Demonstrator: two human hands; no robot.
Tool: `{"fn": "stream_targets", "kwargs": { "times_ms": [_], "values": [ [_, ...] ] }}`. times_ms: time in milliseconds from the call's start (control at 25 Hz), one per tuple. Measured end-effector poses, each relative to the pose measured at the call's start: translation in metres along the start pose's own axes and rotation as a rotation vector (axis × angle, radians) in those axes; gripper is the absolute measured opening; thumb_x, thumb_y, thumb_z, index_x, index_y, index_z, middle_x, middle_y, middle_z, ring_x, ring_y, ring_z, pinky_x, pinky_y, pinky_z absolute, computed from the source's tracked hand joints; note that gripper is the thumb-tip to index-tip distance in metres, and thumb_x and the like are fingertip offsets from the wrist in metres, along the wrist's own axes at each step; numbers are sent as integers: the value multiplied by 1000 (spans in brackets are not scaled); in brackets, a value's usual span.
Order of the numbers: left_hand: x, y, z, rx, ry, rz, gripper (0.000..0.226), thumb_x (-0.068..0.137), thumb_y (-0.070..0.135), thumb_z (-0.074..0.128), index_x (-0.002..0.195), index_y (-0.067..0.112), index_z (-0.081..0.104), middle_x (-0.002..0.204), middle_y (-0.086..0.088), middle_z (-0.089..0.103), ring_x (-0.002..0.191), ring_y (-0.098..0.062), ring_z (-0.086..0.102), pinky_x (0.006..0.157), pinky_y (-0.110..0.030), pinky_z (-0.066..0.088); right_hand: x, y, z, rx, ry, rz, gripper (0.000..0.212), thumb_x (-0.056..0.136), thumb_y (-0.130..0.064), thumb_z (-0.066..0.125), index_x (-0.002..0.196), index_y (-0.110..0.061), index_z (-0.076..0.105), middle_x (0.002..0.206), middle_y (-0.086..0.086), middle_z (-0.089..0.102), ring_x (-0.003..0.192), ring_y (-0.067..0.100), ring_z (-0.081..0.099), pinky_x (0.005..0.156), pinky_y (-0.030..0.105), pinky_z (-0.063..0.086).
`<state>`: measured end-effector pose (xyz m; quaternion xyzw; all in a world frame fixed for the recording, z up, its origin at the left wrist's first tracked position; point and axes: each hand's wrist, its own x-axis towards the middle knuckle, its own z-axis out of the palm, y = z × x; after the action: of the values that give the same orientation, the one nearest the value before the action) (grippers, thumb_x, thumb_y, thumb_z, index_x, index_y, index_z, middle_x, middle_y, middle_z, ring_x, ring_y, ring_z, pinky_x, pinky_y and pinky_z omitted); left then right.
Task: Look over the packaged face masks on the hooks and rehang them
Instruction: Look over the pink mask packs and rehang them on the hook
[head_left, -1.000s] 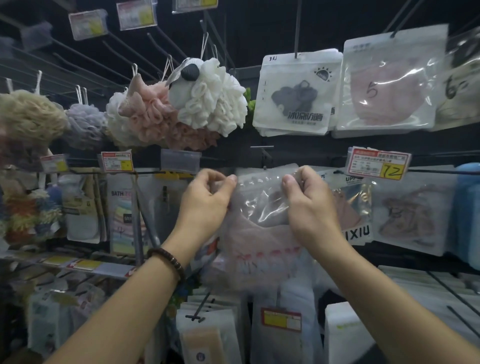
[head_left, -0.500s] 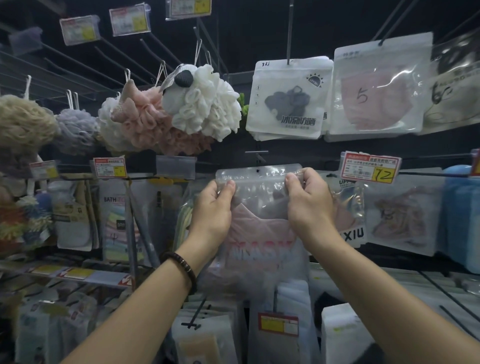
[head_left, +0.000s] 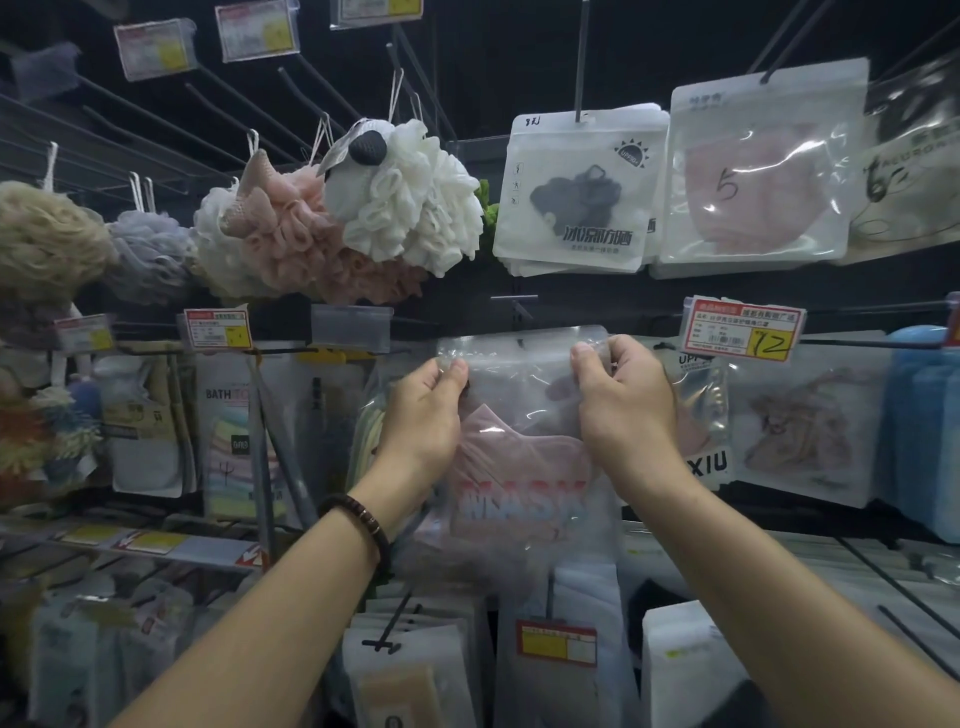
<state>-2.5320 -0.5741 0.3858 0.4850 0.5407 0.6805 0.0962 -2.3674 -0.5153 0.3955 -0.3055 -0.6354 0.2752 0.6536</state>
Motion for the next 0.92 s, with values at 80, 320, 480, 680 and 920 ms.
{"fn": "stream_targets", "kwargs": {
  "times_ms": [80,320,480,680,920],
  "values": [
    [-1,2,1,28,3,-5,40,113,38,50,86,17,70,72,10,73,71,-6,67,72,-34,54,2,-1,0,2,-8,11,36,108,-31,58,77,-20,44,73,4,53,65,20,50,63,37,40],
    [2,3,3,84,46,15,47,110,44,50,91,4,67,83,-11,73,77,-30,66,76,-43,52,7,-2,-1,-30,-11,56,35,101,-39,60,74,-22,49,76,3,71,73,34,64,66,42,48],
    [-2,8,4,-17,75,52,37,108,36,54,76,17,54,70,-2,49,67,-15,47,66,-35,40,11,-3,0,17,13,78,34,97,-33,62,69,-22,45,64,-2,55,63,24,52,63,41,43],
    [-1,10,7,-50,77,20,34,105,33,56,75,16,56,69,-3,49,68,-17,46,67,-34,40,12,-1,-1,15,-29,93,21,93,-29,61,74,-21,55,65,1,48,70,41,70,60,37,39],
    [2,6,5,-76,56,-48,27,102,33,57,79,19,60,75,-4,54,73,-19,51,70,-37,43,13,-5,-2,-5,-22,112,19,89,-21,59,71,-18,53,61,-2,39,56,17,38,55,33,33]
  ]
}}
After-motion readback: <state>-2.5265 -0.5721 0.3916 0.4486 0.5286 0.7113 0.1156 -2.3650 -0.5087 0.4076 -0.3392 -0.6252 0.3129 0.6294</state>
